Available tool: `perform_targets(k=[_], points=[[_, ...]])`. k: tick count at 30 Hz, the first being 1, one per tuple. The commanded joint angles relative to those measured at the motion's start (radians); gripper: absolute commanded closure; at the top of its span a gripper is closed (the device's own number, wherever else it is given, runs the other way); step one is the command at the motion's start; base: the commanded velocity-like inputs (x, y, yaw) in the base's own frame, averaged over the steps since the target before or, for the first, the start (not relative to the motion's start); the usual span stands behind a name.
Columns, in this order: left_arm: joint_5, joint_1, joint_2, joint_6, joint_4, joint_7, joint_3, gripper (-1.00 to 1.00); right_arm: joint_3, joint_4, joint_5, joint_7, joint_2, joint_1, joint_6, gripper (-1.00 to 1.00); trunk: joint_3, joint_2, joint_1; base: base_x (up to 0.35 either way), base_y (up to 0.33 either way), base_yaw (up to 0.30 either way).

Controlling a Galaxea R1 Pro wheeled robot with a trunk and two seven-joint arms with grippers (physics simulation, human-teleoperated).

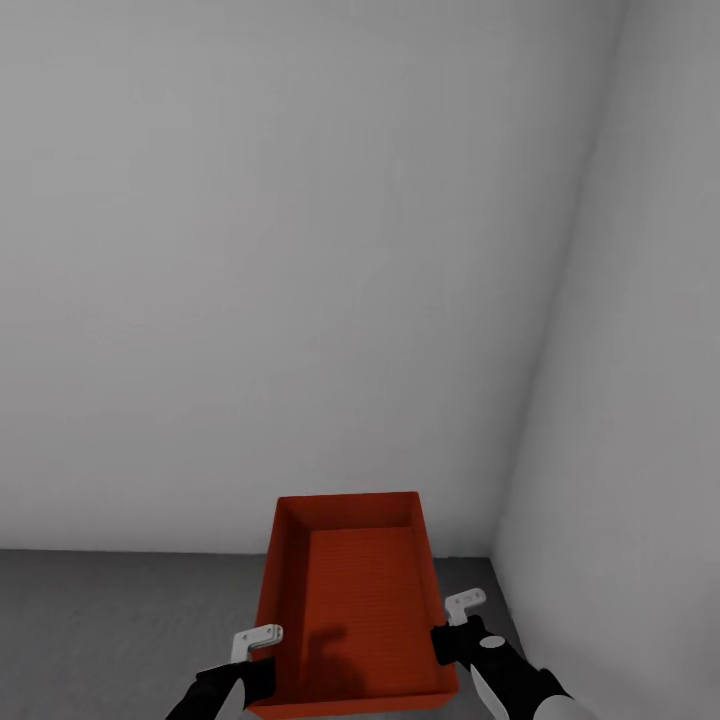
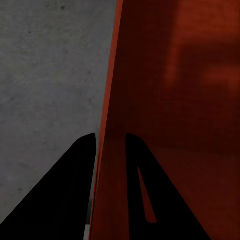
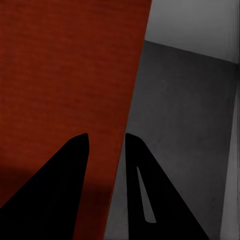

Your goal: Move the two storage containers from the living room to the garage. In the garage, place one container on the floor and stack the other container on top of it (either order is fine).

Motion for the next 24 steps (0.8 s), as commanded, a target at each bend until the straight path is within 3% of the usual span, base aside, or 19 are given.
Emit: perform_targets(k=[1, 6, 24], points=[[-0.007, 0.001, -0.001, 0.008, 0.001, 0.012, -0.001, 1.00, 0.000, -0.005, -0.001, 0.032, 0.038, -0.001, -0.006, 1.00, 0.000, -0.001, 0.001, 0.322, 0.000, -0.091], [-0.007, 0.001, -0.001, 0.008, 0.001, 0.012, -0.001, 1.00, 0.000, -0.004, -0.001, 0.032, 0.038, -0.001, -0.006, 1.00, 0.000, -0.001, 0.001, 0.188, 0.000, -0.029], [-0.001, 0.001, -0.001, 0.008, 0.001, 0.010, -0.001, 1.00, 0.000, -0.004, -0.001, 0.032, 0.038, -0.001, -0.006, 1.00, -0.001, -0.001, 0.001, 0.003, 0.000, 0.000]])
